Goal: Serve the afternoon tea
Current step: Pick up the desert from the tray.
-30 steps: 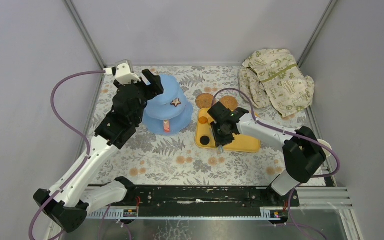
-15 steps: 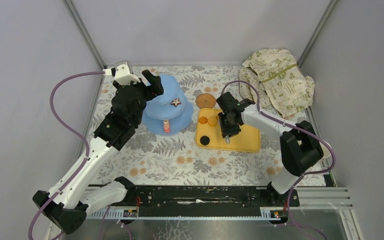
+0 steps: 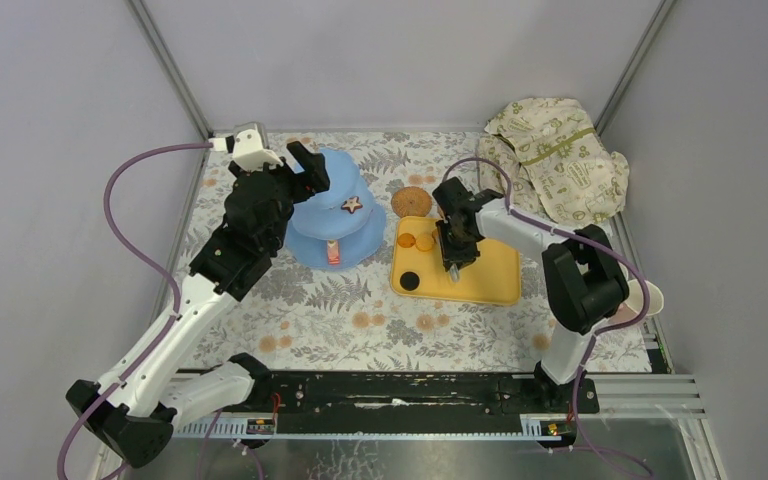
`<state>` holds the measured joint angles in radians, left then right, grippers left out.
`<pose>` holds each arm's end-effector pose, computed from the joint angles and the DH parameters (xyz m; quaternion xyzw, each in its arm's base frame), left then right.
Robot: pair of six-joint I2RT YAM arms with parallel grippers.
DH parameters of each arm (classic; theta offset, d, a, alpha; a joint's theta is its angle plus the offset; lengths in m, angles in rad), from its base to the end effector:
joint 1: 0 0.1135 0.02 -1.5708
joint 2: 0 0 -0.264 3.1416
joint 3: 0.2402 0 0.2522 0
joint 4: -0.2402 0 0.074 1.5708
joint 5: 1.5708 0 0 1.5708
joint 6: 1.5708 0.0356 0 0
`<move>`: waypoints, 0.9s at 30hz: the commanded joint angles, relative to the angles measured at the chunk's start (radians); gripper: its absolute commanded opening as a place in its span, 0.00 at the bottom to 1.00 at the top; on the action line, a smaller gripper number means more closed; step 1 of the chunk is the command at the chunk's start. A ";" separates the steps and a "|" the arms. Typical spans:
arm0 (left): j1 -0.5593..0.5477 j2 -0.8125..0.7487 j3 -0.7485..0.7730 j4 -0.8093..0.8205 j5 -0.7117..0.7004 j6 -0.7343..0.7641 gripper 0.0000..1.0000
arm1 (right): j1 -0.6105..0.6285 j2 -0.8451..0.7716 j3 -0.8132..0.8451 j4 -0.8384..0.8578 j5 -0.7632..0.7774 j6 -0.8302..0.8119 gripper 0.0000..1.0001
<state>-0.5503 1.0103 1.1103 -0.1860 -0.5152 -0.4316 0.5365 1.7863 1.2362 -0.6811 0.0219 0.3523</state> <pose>0.1984 -0.1011 0.4122 -0.1297 0.7215 -0.1427 0.6650 0.3039 0.1798 0.1911 -0.0888 0.9816 0.0629 0.1572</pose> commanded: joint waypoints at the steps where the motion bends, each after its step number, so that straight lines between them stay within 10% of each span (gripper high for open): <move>1: -0.008 -0.002 -0.013 0.066 0.007 0.009 0.89 | -0.004 0.022 0.050 0.006 -0.024 -0.018 0.33; 27: -0.002 0.009 -0.018 0.076 0.018 0.007 0.89 | -0.007 0.119 0.113 -0.016 0.037 -0.029 0.34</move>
<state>-0.5503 1.0157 1.0996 -0.1715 -0.5034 -0.4320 0.5354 1.8965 1.3094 -0.6735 0.0299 0.3374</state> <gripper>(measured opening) 0.894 0.341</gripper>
